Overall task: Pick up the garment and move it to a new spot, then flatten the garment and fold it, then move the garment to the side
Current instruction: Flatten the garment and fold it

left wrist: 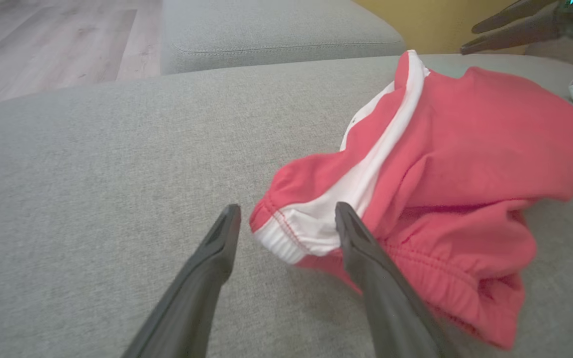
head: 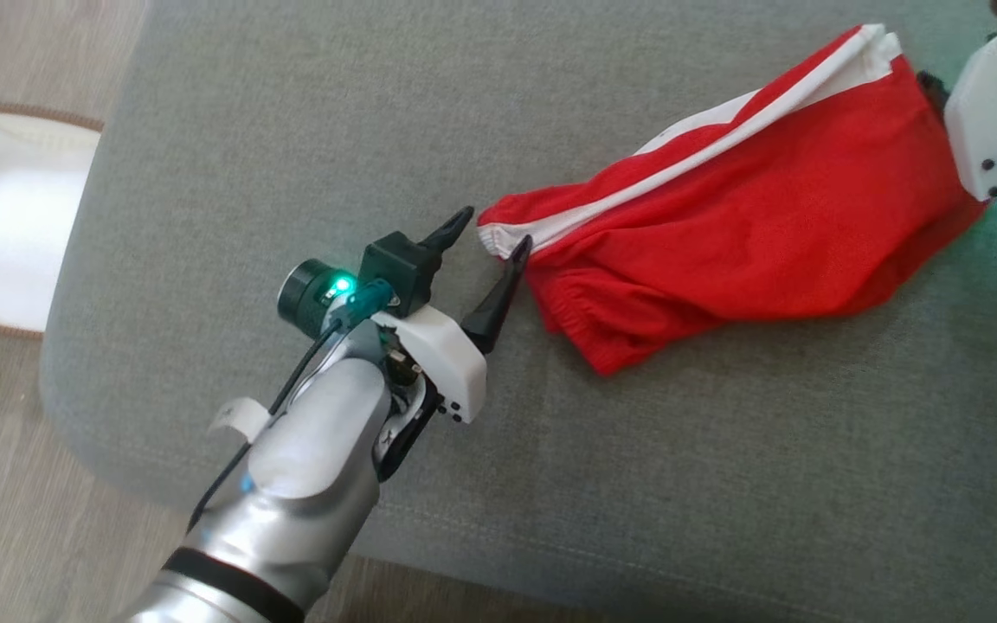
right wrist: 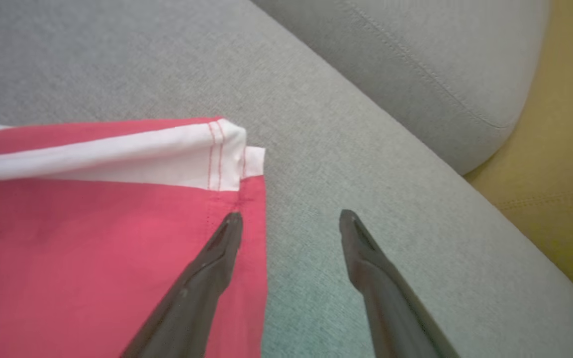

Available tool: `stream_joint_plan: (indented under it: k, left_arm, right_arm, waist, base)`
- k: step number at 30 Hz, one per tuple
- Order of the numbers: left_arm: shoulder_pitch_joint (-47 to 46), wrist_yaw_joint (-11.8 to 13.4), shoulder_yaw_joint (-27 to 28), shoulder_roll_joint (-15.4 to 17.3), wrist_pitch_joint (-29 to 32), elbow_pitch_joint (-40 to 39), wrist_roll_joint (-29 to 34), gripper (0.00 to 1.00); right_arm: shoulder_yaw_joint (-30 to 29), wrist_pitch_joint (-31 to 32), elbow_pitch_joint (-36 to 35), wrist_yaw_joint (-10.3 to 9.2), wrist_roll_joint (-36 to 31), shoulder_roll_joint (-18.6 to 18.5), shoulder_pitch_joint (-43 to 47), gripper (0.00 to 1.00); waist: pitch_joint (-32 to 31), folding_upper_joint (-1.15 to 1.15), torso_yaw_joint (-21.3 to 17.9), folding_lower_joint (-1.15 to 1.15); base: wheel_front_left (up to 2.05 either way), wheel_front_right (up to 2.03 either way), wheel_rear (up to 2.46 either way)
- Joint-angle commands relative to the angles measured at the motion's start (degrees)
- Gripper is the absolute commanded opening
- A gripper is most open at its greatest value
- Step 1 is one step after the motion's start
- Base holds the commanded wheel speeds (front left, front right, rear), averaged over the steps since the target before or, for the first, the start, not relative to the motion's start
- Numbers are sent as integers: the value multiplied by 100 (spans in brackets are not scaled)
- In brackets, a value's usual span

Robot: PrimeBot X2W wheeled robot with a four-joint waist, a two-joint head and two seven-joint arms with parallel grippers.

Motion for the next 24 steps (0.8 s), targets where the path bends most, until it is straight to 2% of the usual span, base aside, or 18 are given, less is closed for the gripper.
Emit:
stream_joint_plan:
  k: [1,7,8,17,24]
  left_arm:
    - [-213,82,197,106,-73,-111,-55,100]
    - [-125,308,497,213,-115,-257,-98,100]
    - [-125,308,497,213,-115,-257,-98,100]
    - [545,823,1618,417,-119,-1708,-190,100]
    - [1315,1026,2365,367,-120,-2680,-107,100]
  right_arm:
    - [-79,-227,-33,-4,91,41,-164,100]
    - [-370,-1449,22,-4,325,297,-15,100]
    - [-370,-1449,22,-4,325,297,-15,100]
    - [-968,-3454,-427,-4,456,796,644,100]
    - [-1611,-4017,-1083,-4,93,1123,1582,100]
  waist:
    - [-140,0,-100,0]
    - [-561,0,-406,0]
    - [-561,0,-406,0]
    - [-1202,0,-963,0]
    - [-1562,0,-1330,0]
  base:
    - [0,0,0]
    - [0,0,0]
    - [0,0,0]
    - [0,0,0]
    - [0,0,0]
